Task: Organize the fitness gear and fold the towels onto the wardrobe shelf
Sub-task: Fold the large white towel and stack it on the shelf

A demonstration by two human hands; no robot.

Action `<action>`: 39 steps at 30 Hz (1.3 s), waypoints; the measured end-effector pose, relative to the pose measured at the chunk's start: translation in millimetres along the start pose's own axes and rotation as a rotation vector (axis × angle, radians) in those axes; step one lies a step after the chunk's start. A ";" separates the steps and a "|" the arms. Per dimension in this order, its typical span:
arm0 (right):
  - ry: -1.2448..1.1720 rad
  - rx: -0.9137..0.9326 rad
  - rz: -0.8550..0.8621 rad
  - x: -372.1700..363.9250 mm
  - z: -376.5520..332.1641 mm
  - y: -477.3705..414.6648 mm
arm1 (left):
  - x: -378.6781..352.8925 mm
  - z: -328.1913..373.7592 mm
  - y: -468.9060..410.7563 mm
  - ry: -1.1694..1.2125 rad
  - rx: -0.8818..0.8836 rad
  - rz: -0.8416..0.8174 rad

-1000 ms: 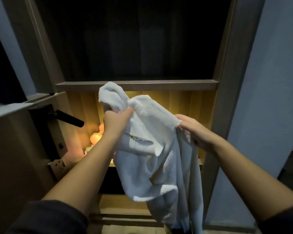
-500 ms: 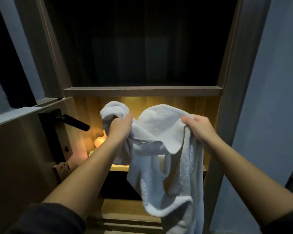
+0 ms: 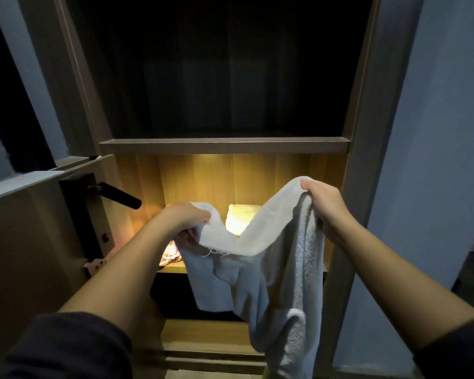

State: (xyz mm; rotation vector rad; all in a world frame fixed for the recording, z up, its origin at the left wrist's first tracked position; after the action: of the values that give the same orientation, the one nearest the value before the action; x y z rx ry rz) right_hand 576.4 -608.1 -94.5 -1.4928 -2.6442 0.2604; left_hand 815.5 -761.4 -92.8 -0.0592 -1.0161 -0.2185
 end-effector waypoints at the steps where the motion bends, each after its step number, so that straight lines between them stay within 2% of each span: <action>1: 0.007 0.007 -0.011 -1.7 -0.7 0.7 | -2.0 -1.9 -1.8 -0.033 -0.004 -0.013; 5: 0.013 0.042 -0.028 -3.0 -8.2 1.5 | -4.1 -12.8 -8.7 -0.204 -0.020 0.062; 9: -0.013 0.045 -0.030 3.6 -15.3 0.4 | -9.6 -23.8 -16.2 -0.133 0.009 0.096; 11: -0.009 0.056 -0.039 3.1 -17.3 0.6 | -14.1 -14.3 -8.5 -0.065 -0.143 0.078; 14: 0.040 0.125 -0.058 -7.2 -22.6 2.5 | -28.9 28.6 30.5 0.356 -0.436 -0.165; 16: 0.075 0.164 -0.071 -16.8 -25.7 5.2 | -40.0 57.8 54.8 0.440 -0.588 -0.227; 18: 0.071 0.172 -0.072 -23.2 -28.2 7.0 | -52.3 76.2 57.3 0.359 -0.729 -0.060; 20: 0.067 0.184 -0.060 -23.9 -32.0 7.3 | -56.0 85.4 52.8 0.304 -0.741 0.184; 21: 0.061 0.187 -0.058 -22.4 -33.9 7.4 | -57.1 88.9 51.2 0.309 -0.730 0.254; 24: 0.076 0.218 -0.121 -12.9 -35.3 4.3 | -50.4 99.2 42.0 0.366 -0.653 0.332; 27: 0.235 0.250 -0.215 4.2 -32.2 -4.0 | -21.2 95.1 21.2 0.435 -0.525 0.460; 30: 0.373 0.205 -0.254 27.1 -22.6 -21.1 | 0.5 88.0 9.9 0.365 -0.550 0.498; 33: 0.582 0.150 -0.399 38.4 -5.3 -34.2 | 8.6 89.9 11.3 0.280 -0.611 0.601; 37: 0.870 0.054 -0.579 36.7 27.5 -35.2 | 32.0 91.3 12.9 0.552 -0.567 0.681; 39: 0.959 0.026 -0.659 34.2 42.2 -31.5 | 41.4 93.8 11.7 0.573 -0.526 0.687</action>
State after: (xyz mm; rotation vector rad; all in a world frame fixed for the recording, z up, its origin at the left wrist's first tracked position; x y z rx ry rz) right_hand 525.3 -599.1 -129.8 -0.4354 -2.0978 -0.3789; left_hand 760.5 -742.3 -7.6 -0.7690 -0.3054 0.1326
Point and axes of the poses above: each hand's wrist, its own y-axis away from the middle knuckle, its own x-axis out of the back of the hand, z = x × y, the point moved 3 cm from there along -y, towards the middle knuckle, and after that the axes turned 13 degrees about z, right-handed, at the moved point
